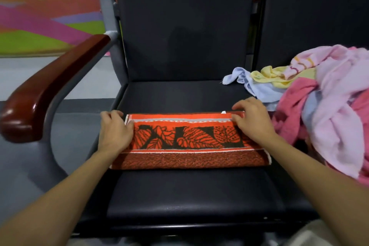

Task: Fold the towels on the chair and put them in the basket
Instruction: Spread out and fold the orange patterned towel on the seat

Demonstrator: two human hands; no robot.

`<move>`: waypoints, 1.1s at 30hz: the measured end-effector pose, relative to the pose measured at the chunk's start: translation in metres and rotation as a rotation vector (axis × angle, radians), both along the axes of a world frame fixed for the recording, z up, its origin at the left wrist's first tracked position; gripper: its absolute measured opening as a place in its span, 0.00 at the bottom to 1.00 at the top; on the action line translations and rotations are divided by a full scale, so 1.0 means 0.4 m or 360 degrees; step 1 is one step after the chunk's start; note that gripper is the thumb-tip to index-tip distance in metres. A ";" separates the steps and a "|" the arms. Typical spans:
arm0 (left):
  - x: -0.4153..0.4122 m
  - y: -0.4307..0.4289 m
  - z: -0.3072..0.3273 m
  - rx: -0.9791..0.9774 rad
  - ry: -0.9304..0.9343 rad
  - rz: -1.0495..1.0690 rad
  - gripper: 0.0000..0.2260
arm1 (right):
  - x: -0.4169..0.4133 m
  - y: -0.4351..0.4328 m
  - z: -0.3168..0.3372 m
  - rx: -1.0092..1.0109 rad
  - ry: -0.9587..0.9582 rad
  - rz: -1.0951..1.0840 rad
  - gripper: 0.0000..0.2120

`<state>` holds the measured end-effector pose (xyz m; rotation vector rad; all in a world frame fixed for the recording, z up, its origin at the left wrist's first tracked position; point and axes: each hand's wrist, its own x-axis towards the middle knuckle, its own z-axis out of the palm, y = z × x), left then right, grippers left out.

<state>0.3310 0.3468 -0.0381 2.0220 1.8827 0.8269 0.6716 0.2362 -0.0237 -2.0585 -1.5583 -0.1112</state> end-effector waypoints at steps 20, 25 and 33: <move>0.066 -0.249 0.289 -0.0971 -0.1194 -0.0504 0.05 | -0.045 -0.104 0.066 0.0007 0.0761 0.0181 0.08; 0.268 -0.265 0.327 -0.0753 -0.1057 -0.0488 0.09 | 0.076 -0.141 0.018 -0.0006 0.0984 -0.0150 0.06; 0.557 -0.304 0.223 -0.0821 -0.0446 -0.0602 0.15 | 0.127 -0.164 -0.012 -0.0130 0.0944 -0.0062 0.07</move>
